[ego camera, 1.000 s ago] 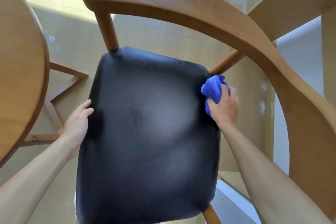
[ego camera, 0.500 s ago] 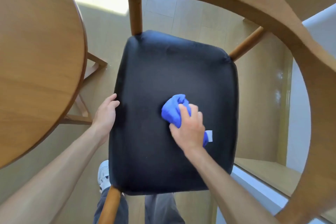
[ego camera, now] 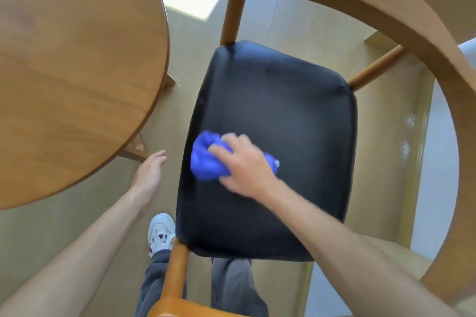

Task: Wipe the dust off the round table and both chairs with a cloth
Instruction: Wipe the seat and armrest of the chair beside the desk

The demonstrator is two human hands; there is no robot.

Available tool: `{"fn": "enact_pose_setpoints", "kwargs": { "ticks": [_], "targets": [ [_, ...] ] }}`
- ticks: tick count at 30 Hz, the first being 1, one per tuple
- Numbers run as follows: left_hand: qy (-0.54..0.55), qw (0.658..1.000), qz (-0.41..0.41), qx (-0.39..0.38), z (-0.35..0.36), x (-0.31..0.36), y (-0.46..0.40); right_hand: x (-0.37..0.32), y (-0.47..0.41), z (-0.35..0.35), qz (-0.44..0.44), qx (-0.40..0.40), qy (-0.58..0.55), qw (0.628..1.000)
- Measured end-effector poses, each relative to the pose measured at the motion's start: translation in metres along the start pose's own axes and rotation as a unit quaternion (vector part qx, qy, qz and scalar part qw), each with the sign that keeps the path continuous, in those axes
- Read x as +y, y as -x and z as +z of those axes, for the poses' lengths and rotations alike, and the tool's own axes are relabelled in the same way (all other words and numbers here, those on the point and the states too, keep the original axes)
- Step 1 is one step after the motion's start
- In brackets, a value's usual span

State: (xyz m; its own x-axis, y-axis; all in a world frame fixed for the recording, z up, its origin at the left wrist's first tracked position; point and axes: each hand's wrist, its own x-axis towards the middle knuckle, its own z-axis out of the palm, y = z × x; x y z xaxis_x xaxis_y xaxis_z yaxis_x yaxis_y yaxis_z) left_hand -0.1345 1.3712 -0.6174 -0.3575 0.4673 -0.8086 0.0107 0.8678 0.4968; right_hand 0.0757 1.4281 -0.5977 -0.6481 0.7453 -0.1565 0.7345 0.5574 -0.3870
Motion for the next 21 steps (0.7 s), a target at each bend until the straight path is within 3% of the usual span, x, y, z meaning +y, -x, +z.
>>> {"fn": "enact_pose_setpoints", "kwargs": {
  "ticks": [2, 4, 6, 10, 13, 16, 21],
  "targets": [
    [0.007, 1.000, -0.001, -0.004, 0.002, -0.001, 0.000, 0.020, -0.035, -0.008, 0.092, 0.046, 0.059, 0.993],
    [0.012, 1.000, 0.001, -0.008, 0.005, -0.003, 0.000, 0.028, -0.055, -0.004, 0.177, 0.031, 0.077, 0.981],
    [0.018, 1.000, 0.003, -0.010, 0.007, -0.002, 0.001, 0.024, -0.052, 0.005, 0.190, 0.029, 0.062, 0.979],
    [0.024, 1.000, 0.000, -0.016, 0.012, 0.003, 0.001, -0.001, 0.000, 0.026, 0.088, 0.055, 0.007, 0.995],
    [0.034, 0.999, -0.007, -0.030, 0.021, 0.007, 0.006, -0.022, 0.052, 0.042, 0.028, 0.017, -0.006, 0.999],
    [0.049, 0.998, 0.005, -0.043, 0.032, 0.012, 0.011, -0.036, 0.112, 0.052, -0.074, -0.076, -0.002, 0.994],
    [0.031, 0.998, 0.003, -0.050, 0.032, 0.013, 0.021, -0.030, 0.141, 0.032, -0.168, -0.303, 0.027, 0.938]
  ]
}}
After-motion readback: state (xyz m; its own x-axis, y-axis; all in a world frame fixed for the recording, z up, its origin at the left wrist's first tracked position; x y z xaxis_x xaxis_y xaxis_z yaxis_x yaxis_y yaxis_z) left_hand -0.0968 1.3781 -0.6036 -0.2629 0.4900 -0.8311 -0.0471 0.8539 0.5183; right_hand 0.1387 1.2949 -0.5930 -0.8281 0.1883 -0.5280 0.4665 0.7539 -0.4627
